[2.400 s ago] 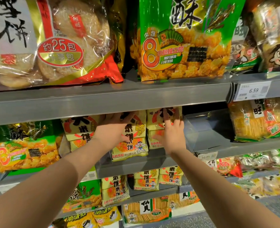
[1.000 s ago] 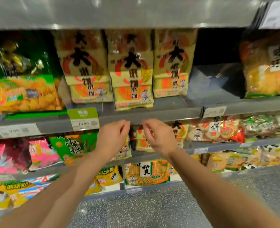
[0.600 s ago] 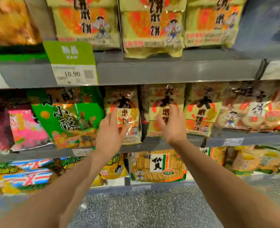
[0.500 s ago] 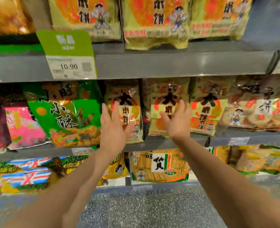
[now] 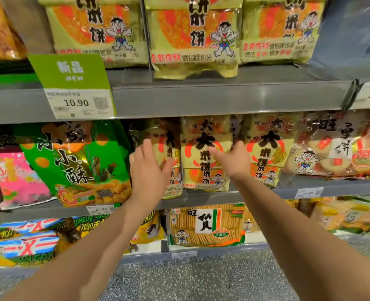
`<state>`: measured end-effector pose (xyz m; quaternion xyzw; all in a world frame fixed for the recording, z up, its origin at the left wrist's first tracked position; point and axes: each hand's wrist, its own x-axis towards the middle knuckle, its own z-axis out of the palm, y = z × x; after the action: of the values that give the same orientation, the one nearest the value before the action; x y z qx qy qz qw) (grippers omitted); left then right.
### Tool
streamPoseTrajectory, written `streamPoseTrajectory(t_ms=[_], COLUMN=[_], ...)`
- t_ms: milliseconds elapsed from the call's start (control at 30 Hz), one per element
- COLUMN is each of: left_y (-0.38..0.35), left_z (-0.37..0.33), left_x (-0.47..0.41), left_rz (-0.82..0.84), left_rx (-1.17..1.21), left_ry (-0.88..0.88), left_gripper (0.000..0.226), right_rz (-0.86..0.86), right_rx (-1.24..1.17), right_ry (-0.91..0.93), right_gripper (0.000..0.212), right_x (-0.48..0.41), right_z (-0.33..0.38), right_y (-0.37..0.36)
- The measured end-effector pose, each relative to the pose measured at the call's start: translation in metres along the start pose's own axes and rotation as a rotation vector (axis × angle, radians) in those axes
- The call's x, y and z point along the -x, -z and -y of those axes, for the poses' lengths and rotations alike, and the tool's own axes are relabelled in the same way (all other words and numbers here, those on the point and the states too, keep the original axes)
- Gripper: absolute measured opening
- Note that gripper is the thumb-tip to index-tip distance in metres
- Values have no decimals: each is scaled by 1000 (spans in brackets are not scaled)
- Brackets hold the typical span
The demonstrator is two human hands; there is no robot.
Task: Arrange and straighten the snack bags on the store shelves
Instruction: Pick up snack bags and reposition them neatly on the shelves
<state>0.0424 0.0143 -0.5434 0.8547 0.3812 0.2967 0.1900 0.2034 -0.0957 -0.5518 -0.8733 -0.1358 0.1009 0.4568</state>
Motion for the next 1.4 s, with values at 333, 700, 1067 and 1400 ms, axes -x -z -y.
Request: streamPoseTrajectory(t_ms=[333,700,1067,1400], left_y=[-3,28,117,243], left_z=[-8,-31,-48,-60], left_x=[-5,11,51,58], left_rz=[76,193,446,652], left_rx=[74,-21,-22,-19], left_ry=[171,93,205,278], left_gripper=[78,69,92,92], right_rz=[154,104,257,504], right_rx=[-224,-363,-341,-201], right_ry=[78,73,-112,-235], right_gripper=[77,52,84,79], right_x=[21,59,131,195], right_z=[14,27,59,134], right_y=[14,47,80,146])
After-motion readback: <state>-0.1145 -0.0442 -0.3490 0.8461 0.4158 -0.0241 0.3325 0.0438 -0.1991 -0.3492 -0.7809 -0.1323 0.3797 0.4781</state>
